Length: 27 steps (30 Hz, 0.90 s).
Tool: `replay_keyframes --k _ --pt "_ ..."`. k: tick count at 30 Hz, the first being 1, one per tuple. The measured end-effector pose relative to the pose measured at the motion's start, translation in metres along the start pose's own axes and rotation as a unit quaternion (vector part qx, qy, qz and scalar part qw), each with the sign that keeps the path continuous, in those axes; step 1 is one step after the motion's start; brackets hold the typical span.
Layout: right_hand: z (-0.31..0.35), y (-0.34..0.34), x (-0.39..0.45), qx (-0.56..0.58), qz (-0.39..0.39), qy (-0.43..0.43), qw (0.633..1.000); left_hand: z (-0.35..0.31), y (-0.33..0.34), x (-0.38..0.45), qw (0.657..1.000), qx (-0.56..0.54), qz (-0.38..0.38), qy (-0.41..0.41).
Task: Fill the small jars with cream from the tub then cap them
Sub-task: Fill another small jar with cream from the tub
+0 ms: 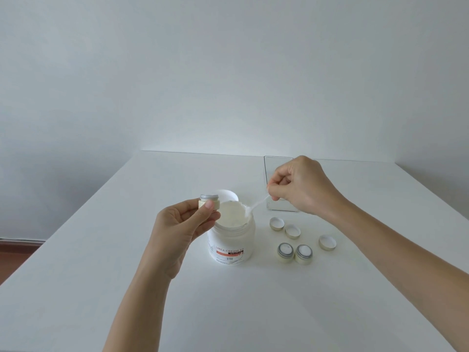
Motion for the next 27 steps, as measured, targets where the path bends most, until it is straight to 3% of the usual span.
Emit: replay_keyframes --k 11,21,27 --pt "-0.011 0.005 0.007 0.145 -0.016 0.052 0.988 0.000 0.001 0.001 1.000 0.004 0.002 0.005" --pt "-0.010 0.021 0.012 -0.005 -0.081 0.010 0.997 0.001 -0.002 0.001 0.999 0.031 0.016 0.017" --pt "-0.009 0.006 0.013 0.001 -0.109 0.000 0.994 0.002 0.000 0.001 0.998 0.046 0.027 0.034"
Point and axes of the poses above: each hand's wrist, its own x-axis towards the middle knuckle, its own y-axis out of the palm, z = x × y, the point moved 3 cm from there along x, towards the middle knuckle, and after that the axes turned 4 degrees about x, right-handed, at the moved point
